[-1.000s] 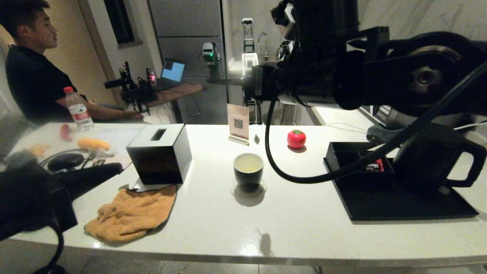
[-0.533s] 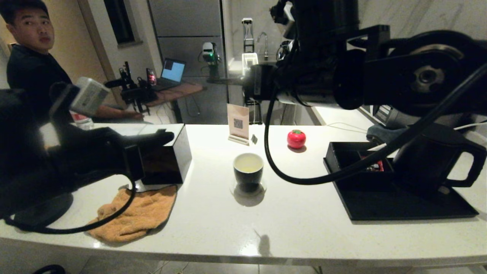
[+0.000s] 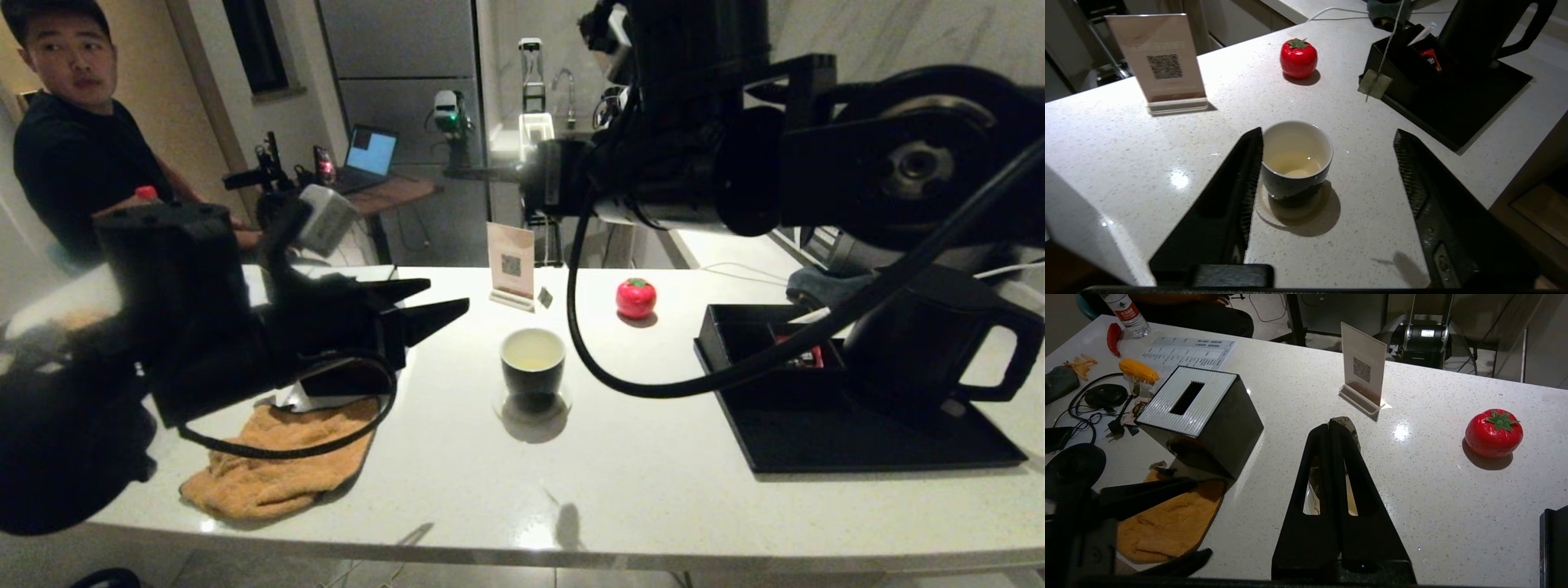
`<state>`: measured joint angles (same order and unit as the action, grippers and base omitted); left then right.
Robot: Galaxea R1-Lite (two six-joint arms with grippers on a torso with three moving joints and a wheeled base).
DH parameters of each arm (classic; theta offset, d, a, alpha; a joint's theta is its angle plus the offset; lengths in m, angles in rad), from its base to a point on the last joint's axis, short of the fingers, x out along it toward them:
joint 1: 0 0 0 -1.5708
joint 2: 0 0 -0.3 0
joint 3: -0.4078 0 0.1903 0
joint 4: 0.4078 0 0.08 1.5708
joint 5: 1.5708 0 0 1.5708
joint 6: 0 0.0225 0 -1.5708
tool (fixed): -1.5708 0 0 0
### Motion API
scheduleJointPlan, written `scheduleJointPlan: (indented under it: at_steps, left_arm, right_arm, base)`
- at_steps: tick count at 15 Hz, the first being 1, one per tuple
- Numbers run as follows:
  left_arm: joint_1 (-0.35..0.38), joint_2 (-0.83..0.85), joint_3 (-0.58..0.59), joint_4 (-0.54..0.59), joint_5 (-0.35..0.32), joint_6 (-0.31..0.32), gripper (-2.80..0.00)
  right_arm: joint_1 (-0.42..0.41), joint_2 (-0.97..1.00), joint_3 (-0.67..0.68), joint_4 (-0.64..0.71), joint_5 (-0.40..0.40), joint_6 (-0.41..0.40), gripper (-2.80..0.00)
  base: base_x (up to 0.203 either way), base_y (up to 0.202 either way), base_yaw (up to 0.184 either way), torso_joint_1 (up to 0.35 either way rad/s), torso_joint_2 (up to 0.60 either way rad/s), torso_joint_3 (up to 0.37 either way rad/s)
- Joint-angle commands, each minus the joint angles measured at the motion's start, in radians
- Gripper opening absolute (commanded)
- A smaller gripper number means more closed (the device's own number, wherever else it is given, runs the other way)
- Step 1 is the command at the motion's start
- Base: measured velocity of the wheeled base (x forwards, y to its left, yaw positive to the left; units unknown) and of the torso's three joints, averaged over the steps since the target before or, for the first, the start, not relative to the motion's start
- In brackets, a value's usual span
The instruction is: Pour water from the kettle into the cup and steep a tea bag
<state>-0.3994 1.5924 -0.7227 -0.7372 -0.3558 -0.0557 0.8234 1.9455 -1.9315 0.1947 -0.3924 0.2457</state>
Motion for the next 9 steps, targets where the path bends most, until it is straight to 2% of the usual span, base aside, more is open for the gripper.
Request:
scheduleJointPlan:
  at_steps: [1,7,9]
  left_arm:
    - [-0.016,0.069,-0.023,-0.023,-0.002,0.000,0.00]
    - [-0.047,0.144,-0.102,-0.027,0.002,0.003,0.00]
    - [-0.056,0.161,-0.122,-0.027,0.035,0.003,0.00]
  right_arm:
    - [0.000,0.003,0.000,0.002,-0.002,0.000,-2.80]
    - [-0.001,0.007,0.002,0.003,0.000,0.001,-2.80]
    - [-0.001,0.007,0.002,0.003,0.003,0.001,-2.80]
  base:
    - [0.000,0.000,0.000,0.000,0.00,0.000]
    - [0.000,0.000,0.000,0.000,0.00,0.000]
    - [0.000,0.000,0.000,0.000,0.00,0.000]
